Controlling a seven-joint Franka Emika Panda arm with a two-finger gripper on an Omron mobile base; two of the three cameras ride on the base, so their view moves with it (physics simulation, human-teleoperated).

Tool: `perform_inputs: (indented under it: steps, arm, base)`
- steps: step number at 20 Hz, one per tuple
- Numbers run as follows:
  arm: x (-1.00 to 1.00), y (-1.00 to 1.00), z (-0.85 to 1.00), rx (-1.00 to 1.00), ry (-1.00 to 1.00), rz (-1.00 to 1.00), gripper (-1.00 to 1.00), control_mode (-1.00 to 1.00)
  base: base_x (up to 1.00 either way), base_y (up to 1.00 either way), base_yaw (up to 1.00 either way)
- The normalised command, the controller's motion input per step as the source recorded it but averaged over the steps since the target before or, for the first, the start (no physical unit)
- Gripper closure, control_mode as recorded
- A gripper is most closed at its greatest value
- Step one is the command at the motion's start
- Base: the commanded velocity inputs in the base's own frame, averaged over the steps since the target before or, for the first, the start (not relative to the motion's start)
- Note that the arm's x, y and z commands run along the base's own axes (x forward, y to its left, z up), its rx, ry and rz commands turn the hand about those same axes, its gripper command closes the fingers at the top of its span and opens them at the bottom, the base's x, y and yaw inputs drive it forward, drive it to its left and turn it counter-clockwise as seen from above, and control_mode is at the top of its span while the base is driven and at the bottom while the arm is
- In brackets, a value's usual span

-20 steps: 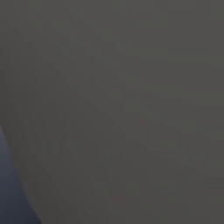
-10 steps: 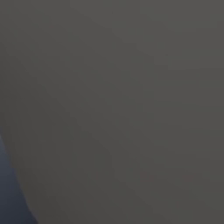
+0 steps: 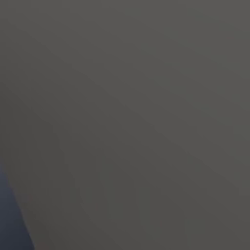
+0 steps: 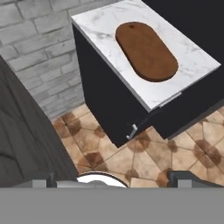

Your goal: Move the cutting board and knife to the sink. Then move spray from the cabinet to the counter.

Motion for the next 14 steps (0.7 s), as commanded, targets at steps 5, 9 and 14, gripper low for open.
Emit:
perform_inputs:
  steps: [5, 9, 14]
  arm:
    - [0.0, 0.0, 0.0, 0.0, 0.0, 0.0, -1.0, 1.0]
    - [0.0, 0.0, 0.0, 0.0, 0.0, 0.0, -1.0, 1.0]
    - [0.0, 0.0, 0.0, 0.0, 0.0, 0.0, -1.0, 1.0]
  base:
    - [0.42, 0.06, -0.1]
    - [0.58, -0.11, 0.01]
    - [0.44, -0.01, 0.13]
